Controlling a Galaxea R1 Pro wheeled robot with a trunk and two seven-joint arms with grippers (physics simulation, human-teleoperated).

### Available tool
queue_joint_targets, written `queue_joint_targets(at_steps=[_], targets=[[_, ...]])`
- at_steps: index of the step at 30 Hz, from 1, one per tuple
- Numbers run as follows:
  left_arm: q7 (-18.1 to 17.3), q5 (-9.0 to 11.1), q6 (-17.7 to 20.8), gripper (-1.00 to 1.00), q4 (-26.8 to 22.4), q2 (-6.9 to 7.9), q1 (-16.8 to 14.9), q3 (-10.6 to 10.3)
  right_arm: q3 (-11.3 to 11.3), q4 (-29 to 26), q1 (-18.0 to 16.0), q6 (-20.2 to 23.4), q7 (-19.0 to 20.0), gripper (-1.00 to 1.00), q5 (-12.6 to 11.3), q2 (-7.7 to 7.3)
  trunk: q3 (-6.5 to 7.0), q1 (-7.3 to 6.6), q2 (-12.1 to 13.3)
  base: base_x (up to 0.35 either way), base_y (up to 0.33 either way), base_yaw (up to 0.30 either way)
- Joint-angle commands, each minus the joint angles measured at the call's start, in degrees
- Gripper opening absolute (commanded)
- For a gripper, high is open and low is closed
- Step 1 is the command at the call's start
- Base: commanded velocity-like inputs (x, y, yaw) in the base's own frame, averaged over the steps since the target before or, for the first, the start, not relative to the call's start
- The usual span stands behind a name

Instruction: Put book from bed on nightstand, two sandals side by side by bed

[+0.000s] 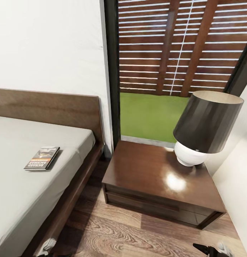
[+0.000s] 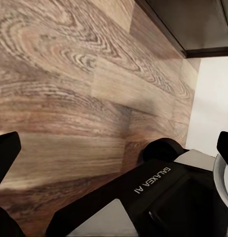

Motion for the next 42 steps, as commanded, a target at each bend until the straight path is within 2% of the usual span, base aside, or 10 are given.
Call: queue_joint_targets(at_steps=[1,6,16,42], targets=[[-0.52,0.45,0.27,1.00,-0.04,0.06,0.32,-0.48,-0.52,0.17,0.25,0.56,0.49,1.00,-0.08,0.30,-0.05,-0.01,-0.02,0.000,0.000,0.000],[-1.40,0.48,-0.40,1.00,-0.05,0.14,1.96,-0.50,-0.57,0.17,0.59,0.37,0.68,1.00,-0.08,0.71,-0.05,-0.01,-0.02,0.000,0.000,0.000],[-1.07,0.48,-0.50,1.00,-0.08,-0.25,4.43,-0.60,-0.53,0.09,1.60,-0.14,0.63,1.00,-0.20,3.93,-0.05,-0.01,-0.02,0.000,0.000,0.000],[-0.99,0.52,-0.36,1.00,-0.30,-0.33,4.60,-0.32,-0.60,0.08,1.68,-0.59,0.41,1.00,-0.32,4.49,-0.05,-0.01,-0.02,0.000,0.000,0.000]])
